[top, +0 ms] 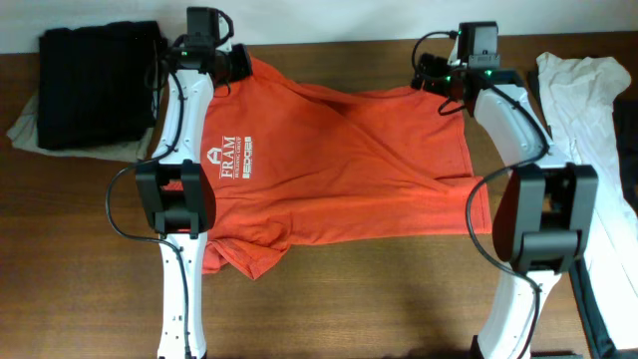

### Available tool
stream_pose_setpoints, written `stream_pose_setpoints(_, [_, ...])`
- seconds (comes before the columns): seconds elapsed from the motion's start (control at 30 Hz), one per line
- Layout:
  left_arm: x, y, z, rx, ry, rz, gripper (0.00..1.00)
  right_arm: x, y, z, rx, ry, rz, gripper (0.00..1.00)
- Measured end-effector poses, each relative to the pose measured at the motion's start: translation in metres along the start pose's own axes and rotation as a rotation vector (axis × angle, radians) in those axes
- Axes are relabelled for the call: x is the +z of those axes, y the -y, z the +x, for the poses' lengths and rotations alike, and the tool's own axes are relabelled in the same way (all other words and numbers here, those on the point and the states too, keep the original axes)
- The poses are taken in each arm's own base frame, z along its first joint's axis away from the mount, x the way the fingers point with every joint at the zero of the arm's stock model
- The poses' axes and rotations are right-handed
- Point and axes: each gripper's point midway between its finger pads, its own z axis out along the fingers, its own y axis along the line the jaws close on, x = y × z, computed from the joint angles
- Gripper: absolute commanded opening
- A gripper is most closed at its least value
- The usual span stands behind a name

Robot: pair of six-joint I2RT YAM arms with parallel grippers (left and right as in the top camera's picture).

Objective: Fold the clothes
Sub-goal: 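Pull the right shoulder up and right with the right gripper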

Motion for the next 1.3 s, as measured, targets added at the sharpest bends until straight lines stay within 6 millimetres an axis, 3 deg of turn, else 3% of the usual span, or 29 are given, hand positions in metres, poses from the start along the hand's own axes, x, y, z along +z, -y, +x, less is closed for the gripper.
stream_pose_setpoints(0.17, [0.008, -0.005, 0.01, -0.007, -0.028, -0.012, 0.04, 0.031, 0.04, -0.001, 0.052, 0.018, 0.032, 0.82])
stream_pose_setpoints(0.27, [0.008, -0.005, 0.01, -0.007, -0.03, -0.012, 0.04, 0.042, 0.052, 0.004, 0.076, 0.009, 0.03, 0.82])
stream_pose_setpoints(0.5, [0.008, -0.007, 0.014, -0.011, -0.045, -0.018, 0.04, 0.067, 0.042, 0.018, 0.1, -0.011, -0.038, 0.82])
stream_pose_setpoints(0.8, [0.008, -0.007, 0.015, -0.011, -0.046, -0.021, 0.04, 0.069, 0.036, 0.013, 0.11, 0.012, -0.066, 0.79])
stream_pose_setpoints(1.0, [0.008, -0.007, 0.015, -0.011, -0.047, -0.021, 0.04, 0.084, 0.038, 0.02, 0.118, 0.012, -0.072, 0.76])
stream_pose_setpoints(1.3, [0.008, -0.007, 0.015, -0.011, -0.047, -0.021, 0.04, 0.091, 0.035, 0.011, 0.13, 0.065, -0.095, 0.74])
